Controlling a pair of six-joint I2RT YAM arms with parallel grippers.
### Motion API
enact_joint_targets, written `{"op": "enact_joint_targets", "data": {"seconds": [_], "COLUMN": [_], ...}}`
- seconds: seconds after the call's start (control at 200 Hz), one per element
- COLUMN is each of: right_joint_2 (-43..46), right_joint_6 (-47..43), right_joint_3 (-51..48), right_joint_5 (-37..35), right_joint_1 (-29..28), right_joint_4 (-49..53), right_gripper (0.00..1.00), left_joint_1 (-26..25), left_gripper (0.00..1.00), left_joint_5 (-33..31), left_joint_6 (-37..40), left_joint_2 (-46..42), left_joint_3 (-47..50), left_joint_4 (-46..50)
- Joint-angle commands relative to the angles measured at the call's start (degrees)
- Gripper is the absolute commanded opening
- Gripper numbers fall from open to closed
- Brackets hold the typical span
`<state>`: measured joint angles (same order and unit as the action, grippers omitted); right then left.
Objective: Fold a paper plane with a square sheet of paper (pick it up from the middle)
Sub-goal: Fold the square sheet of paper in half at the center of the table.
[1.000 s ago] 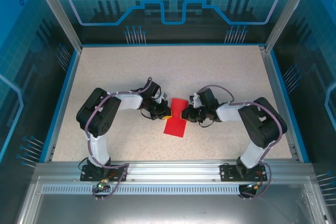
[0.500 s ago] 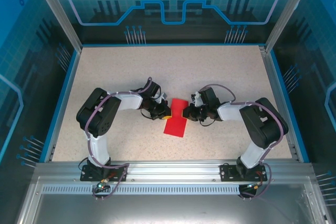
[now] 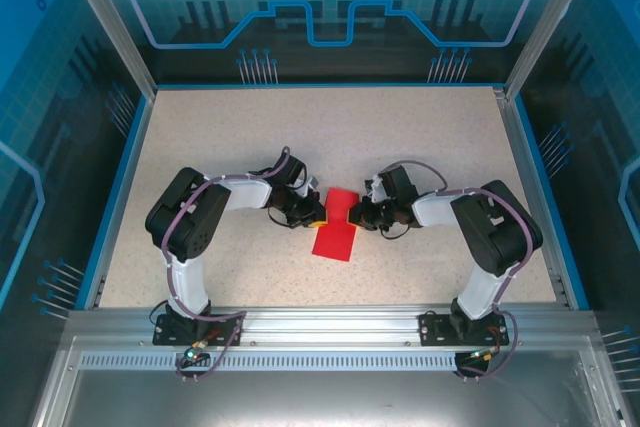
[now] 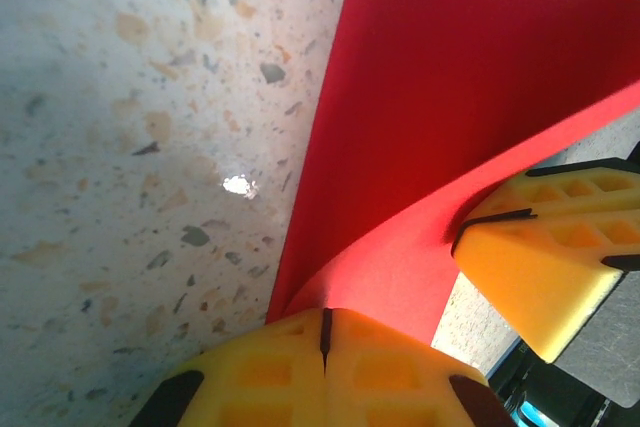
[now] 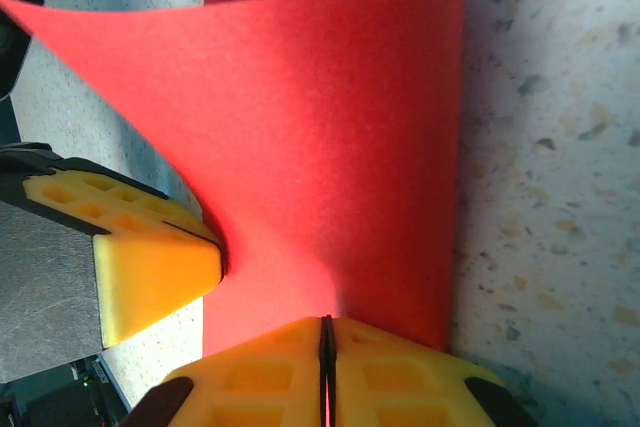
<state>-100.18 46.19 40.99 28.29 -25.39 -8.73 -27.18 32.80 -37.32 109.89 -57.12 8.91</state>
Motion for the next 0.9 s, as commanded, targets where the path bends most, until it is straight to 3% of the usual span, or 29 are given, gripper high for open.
{"op": "enact_joint_targets", "data": {"seconds": [0.0, 0.405, 0.705, 0.895], "right_joint_2": [2.09, -4.44, -1.46, -4.78], "right_joint_6": [-1.14, 0.22, -2.75, -3.67], "right_joint_3": [2.47, 1.09, 5.34, 7.38], "right_joint_5": [-0.45, 0.82, 0.71, 1.96], "right_joint_1": [0.68, 2.97, 3.36, 4.23], "right_joint_4": [2.05, -2.32, 2.92, 2.67], "right_gripper": [0.11, 0.09, 0.1, 0.1], "left_joint_1": [-0.85, -0.81, -0.86, -0.87], "left_gripper": [0.0, 0.0, 0.0, 0.0], "left_joint_5": [-7.33, -7.44, -7.57, -7.51], "left_joint_6": [1.11, 1.11, 1.36, 1.33], "left_joint_2": [4.11, 4.02, 4.02, 4.11], "left_joint_3": [3.6, 3.25, 3.4, 3.25], "left_joint_4": [8.31, 8.49, 8.67, 8.67]}}
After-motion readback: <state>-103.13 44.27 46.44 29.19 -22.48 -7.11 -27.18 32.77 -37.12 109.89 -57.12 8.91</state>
